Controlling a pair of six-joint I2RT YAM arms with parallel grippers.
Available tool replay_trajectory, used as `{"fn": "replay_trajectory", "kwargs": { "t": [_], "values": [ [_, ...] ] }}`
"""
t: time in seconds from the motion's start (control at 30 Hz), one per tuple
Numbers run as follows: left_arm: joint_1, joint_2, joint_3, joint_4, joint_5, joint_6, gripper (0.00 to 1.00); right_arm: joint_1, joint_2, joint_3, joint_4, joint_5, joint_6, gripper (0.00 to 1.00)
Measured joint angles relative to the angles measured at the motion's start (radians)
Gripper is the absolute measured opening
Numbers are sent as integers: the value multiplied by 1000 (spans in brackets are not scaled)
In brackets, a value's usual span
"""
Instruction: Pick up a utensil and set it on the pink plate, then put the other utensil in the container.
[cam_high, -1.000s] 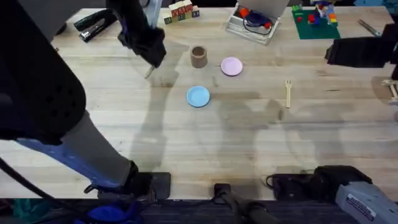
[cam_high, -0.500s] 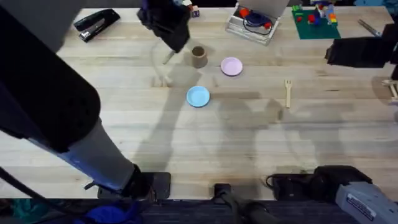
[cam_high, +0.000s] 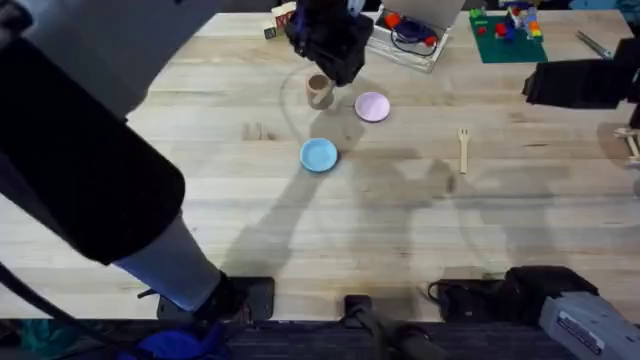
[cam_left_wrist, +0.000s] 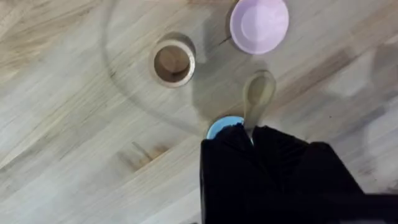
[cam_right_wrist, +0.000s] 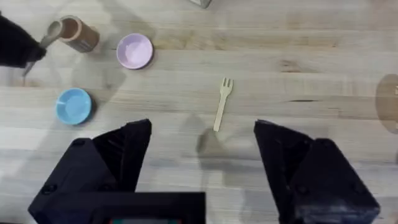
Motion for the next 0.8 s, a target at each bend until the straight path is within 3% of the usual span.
{"fn": "replay_trajectory", "kwargs": {
  "t": [0.3, 0.63, 0.8],
  "values": [
    [-3, 55, 26, 30, 29, -40, 41, 0, 0, 0, 0, 0, 0, 996],
    [-26, 262, 214, 4, 29, -41, 40, 0, 0, 0, 0, 0, 0, 996],
    [-32, 312, 236, 29, 30, -41, 41, 0, 0, 0, 0, 0, 0, 996]
  ]
}}
